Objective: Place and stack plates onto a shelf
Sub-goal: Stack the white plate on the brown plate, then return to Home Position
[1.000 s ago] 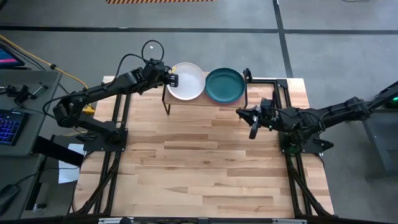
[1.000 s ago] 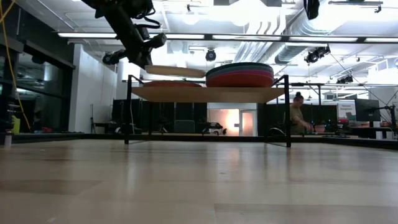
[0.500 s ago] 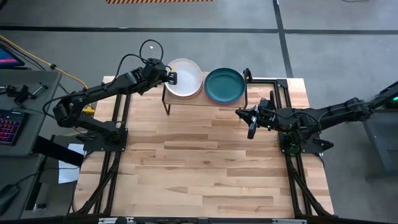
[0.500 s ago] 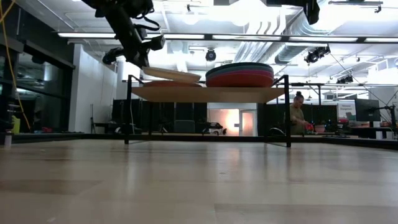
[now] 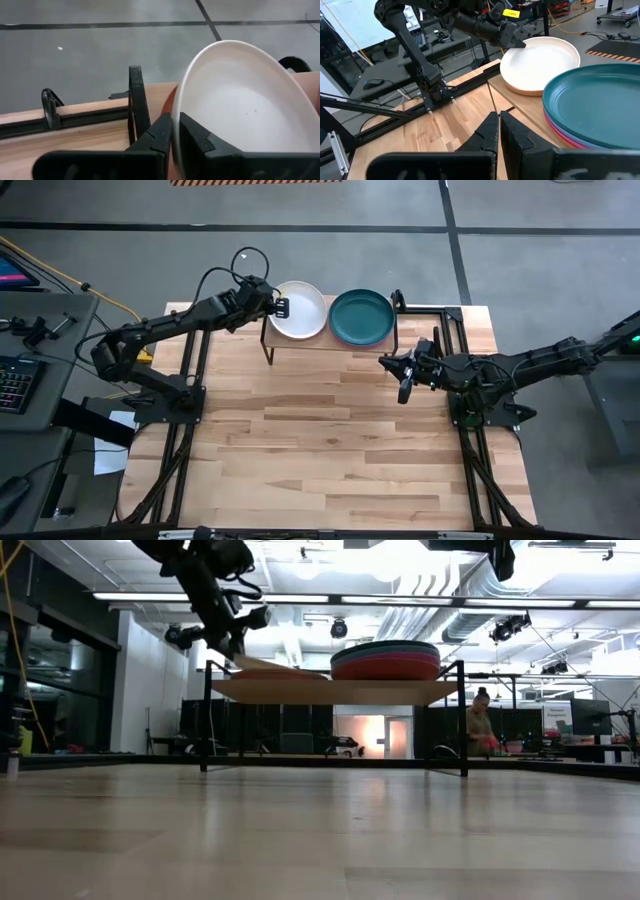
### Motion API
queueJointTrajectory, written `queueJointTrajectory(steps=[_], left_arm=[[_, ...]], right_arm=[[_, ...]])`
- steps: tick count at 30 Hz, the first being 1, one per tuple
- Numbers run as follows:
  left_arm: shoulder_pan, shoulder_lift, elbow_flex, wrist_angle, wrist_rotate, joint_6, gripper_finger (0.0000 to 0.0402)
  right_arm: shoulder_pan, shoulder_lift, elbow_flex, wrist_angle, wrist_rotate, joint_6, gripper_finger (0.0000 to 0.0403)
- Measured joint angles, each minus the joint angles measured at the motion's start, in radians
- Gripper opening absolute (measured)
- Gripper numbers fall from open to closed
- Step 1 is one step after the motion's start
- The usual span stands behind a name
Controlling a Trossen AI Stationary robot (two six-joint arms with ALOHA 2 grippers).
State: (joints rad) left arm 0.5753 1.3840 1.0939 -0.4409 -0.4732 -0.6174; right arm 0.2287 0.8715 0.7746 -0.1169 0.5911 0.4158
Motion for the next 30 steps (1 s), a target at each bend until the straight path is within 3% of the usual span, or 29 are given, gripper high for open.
queueJointTrajectory(steps=[6,21,26,30], left_arm=[[0.0,-0.019,0.0,0.006,-0.002,0.053,0.0039],[0.001,-0.102,0.0,0.112,0.051,0.072,0.0142],[-0.003,-0.18,0.0,0.184,0.132,0.072,0.0157],[-0.039,-0.241,0.0,0.246,0.257,0.121,0.0158]], right_arm=[[0.0,0.0,0.0,0.0,0.0,0.002,0.0],[0.0,0.0,0.0,0.001,0.0,0.005,0.0],[0.0,0.0,0.0,0.001,0.0,0.006,0.0],[0.0,0.0,0.0,0.001,0.0,0.006,0.0]])
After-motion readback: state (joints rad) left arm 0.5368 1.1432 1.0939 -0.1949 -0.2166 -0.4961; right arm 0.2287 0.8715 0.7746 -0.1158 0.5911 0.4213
